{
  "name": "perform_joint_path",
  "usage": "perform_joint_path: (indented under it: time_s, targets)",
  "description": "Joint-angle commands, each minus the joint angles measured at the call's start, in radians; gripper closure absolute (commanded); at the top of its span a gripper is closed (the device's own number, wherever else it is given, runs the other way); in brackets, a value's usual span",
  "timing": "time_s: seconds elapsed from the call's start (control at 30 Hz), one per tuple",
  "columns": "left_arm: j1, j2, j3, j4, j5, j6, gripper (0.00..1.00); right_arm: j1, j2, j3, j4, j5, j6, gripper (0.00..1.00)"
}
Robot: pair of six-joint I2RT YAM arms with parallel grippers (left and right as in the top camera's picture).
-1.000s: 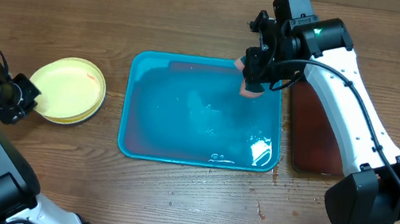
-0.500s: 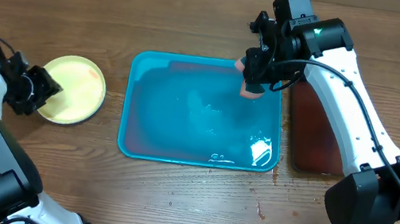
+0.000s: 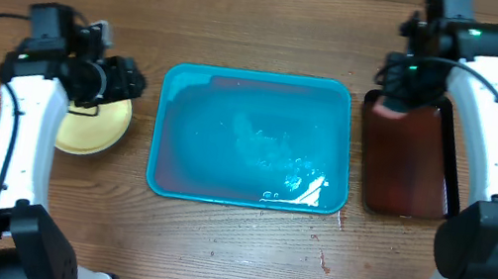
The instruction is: Clean dirty plates on tray and stack at the side
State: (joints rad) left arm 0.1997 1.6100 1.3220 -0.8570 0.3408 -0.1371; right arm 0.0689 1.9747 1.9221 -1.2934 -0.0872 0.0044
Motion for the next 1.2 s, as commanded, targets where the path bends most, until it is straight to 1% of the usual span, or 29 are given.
perform_joint_path:
  time_s: [0.0, 0.07, 0.1, 0.17, 0.37, 0.5, 0.53, 0.6, 0.7, 0.8, 0.83, 0.87, 0.97, 1.07, 1.1, 1.17]
  targets:
    - [-0.081, 0.005, 0.01, 0.005, 0.003, 0.026, 0.31, -0.045, 0.002, -0.037, 0.023, 0.053, -0.165, 0.96]
    - [-0.129, 0.006, 0.01, 0.03, -0.025, 0.026, 0.3, -0.069, 0.002, -0.1, 0.062, 0.052, -0.259, 0.96]
    - [-0.166, 0.006, 0.01, 0.058, -0.053, 0.026, 0.26, -0.085, 0.002, -0.162, 0.104, 0.052, -0.298, 0.96]
    - [-0.193, 0.006, 0.01, 0.081, -0.06, 0.026, 0.22, -0.1, 0.002, -0.221, 0.151, 0.051, -0.297, 0.96]
    - [-0.253, 0.006, 0.01, 0.134, -0.06, 0.025, 0.14, -0.134, 0.002, -0.422, 0.342, 0.05, -0.282, 0.96]
    - [-0.262, 0.006, 0.01, 0.141, -0.06, 0.025, 0.05, -0.156, 0.002, -0.545, 0.483, 0.048, -0.282, 0.96]
    - [-0.262, 0.006, 0.01, 0.14, -0.06, 0.025, 0.02, -0.159, 0.002, -0.57, 0.51, 0.049, -0.282, 0.96]
    - [-0.262, 0.005, 0.01, 0.14, -0.06, 0.025, 0.0, -0.163, 0.002, -0.609, 0.55, 0.049, -0.282, 0.96]
    - [-0.262, 0.006, 0.01, 0.14, -0.06, 0.025, 0.0, -0.163, 0.002, -0.625, 0.559, 0.049, -0.282, 0.96]
    - [-0.262, 0.006, 0.01, 0.14, -0.06, 0.025, 0.0, -0.163, 0.002, -0.622, 0.551, 0.049, -0.282, 0.76]
    - [-0.262, 0.006, 0.01, 0.14, -0.06, 0.025, 0.0, -0.163, 0.002, -0.617, 0.541, 0.049, -0.279, 0.71]
    - [-0.262, 0.006, 0.01, 0.14, -0.06, 0.026, 0.0, -0.163, 0.002, -0.614, 0.536, 0.049, -0.262, 0.68]
    - [-0.262, 0.006, 0.01, 0.14, -0.06, 0.025, 0.0, -0.163, -0.002, -0.589, 0.516, 0.049, -0.209, 0.65]
    - [-0.262, 0.006, 0.01, 0.14, -0.06, 0.026, 0.0, -0.163, -0.017, -0.531, 0.46, 0.047, -0.187, 0.61]
    - [-0.262, 0.006, 0.01, 0.14, -0.06, 0.026, 0.0, -0.163, -0.026, -0.507, 0.436, 0.044, -0.187, 0.58]
    - [-0.262, 0.006, 0.01, 0.14, -0.06, 0.026, 0.0, -0.163, -0.047, -0.451, 0.382, 0.041, -0.187, 0.44]
